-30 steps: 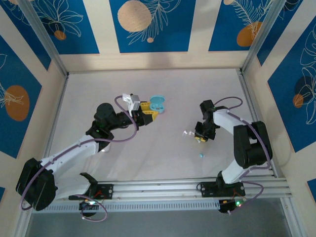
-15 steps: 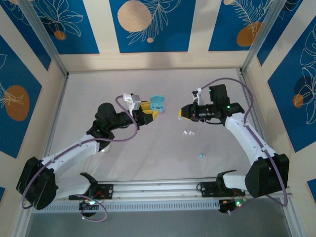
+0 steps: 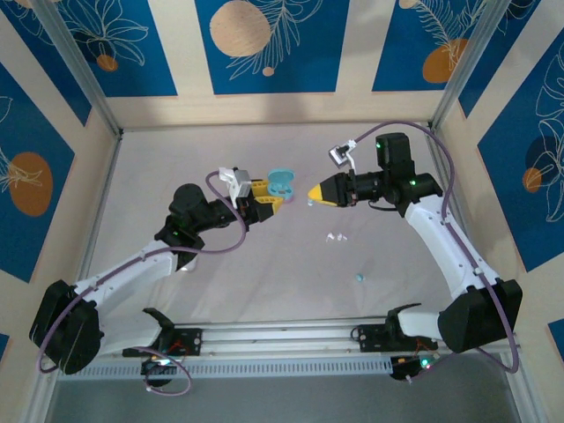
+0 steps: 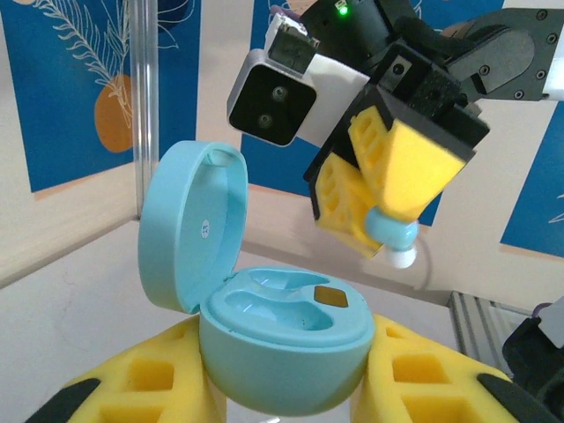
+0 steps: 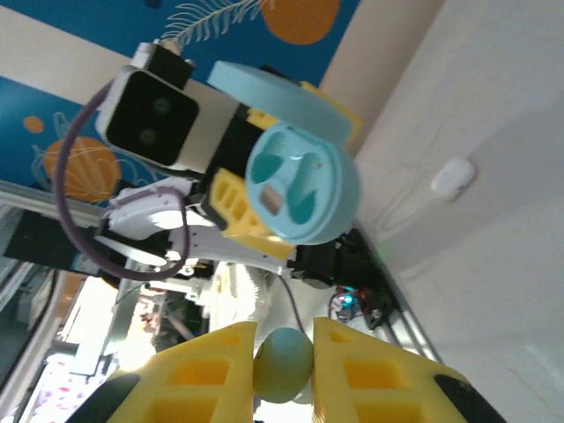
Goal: Insert wireless bluetooth earbuds into charging case
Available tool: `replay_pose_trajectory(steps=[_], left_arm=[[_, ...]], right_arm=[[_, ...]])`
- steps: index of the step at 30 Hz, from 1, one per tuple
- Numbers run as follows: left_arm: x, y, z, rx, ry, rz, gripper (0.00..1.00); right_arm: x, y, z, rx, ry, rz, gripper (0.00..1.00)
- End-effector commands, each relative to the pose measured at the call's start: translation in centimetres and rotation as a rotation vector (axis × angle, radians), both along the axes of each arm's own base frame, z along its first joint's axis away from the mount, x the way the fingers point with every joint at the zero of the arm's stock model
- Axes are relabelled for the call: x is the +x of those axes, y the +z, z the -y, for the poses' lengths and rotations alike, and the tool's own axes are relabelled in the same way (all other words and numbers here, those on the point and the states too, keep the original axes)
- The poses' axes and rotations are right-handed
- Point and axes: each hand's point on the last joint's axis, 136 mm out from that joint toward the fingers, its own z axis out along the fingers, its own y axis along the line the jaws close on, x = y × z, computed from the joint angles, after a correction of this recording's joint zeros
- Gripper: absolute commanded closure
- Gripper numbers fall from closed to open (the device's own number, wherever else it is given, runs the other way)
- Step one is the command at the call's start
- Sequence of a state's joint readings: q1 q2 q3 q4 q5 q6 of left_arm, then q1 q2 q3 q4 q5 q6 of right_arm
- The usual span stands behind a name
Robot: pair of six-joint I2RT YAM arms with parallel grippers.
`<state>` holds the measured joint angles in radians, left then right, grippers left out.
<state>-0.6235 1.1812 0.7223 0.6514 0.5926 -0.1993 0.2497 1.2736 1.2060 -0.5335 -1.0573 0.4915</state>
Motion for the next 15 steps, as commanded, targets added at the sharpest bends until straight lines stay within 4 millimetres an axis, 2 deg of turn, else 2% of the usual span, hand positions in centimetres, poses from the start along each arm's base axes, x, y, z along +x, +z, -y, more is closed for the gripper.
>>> replay_pose_trajectory(steps=[1,8,15], left_arm=[[-0.4,1.0,0.2,-0.017,0.002,0.074,0.71],[-0.3,1.0,0.2,-0.006,0.013,0.086,0.71],[-0.4,1.0,0.2,0.004,0.016,0.094,0.71]], right_arm=[[-1.3,2.3,-0.2,0.073,0.086,-0.022,0.80],[-1.3,3.2,-0.3,0.085,0.096,-0.044,0.80],[0.4,2.5,-0.6,0.047,0.030,-0.142,0.80]])
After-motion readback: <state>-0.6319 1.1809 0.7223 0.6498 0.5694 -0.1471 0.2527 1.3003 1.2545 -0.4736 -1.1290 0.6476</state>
